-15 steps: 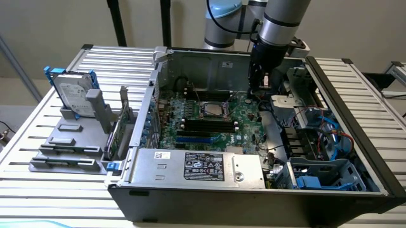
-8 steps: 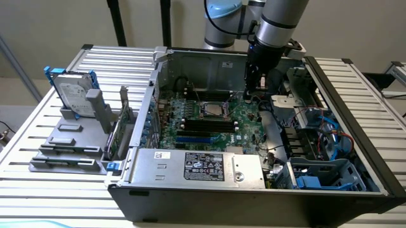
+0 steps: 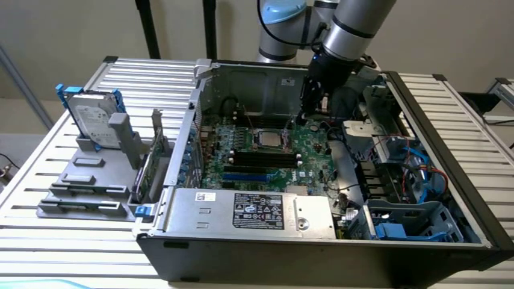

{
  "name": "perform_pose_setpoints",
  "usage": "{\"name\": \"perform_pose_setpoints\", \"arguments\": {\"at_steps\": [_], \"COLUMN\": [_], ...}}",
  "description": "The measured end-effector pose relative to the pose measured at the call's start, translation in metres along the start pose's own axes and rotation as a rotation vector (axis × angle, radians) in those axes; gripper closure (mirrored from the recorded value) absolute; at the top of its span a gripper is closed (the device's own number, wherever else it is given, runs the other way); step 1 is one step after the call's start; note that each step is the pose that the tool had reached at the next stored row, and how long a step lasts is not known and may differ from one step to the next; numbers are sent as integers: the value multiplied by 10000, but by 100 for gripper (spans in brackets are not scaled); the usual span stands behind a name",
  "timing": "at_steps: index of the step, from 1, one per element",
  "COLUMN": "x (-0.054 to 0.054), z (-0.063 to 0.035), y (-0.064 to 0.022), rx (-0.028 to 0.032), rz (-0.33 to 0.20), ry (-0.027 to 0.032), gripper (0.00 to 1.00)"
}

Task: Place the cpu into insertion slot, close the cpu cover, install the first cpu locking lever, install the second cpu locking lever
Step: 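Close the cpu cover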

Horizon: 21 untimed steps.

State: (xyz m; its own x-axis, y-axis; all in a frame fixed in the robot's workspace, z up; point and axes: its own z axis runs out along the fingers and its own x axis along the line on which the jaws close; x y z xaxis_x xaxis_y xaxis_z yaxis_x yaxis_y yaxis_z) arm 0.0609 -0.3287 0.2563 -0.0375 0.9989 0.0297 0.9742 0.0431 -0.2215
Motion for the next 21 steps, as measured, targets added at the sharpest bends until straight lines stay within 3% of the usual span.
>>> {"name": "perform_pose_setpoints", "arguments": {"at_steps": [2,4,6,7,9,12,17,21], "x": [-1,-5,-11,-15,-24,-39,-65,-72], "z": [2,6,14,20,33,54,96,131], "y": [-7,-17,-31,-41,-63,-104,-179,-219], "rx": [350,642,836,902,996,1073,1161,1184], "rz": [16,30,42,48,54,63,76,127], "ry": [16,32,43,47,53,56,64,79], "gripper": [89,89,89,89,89,89,89,89]}}
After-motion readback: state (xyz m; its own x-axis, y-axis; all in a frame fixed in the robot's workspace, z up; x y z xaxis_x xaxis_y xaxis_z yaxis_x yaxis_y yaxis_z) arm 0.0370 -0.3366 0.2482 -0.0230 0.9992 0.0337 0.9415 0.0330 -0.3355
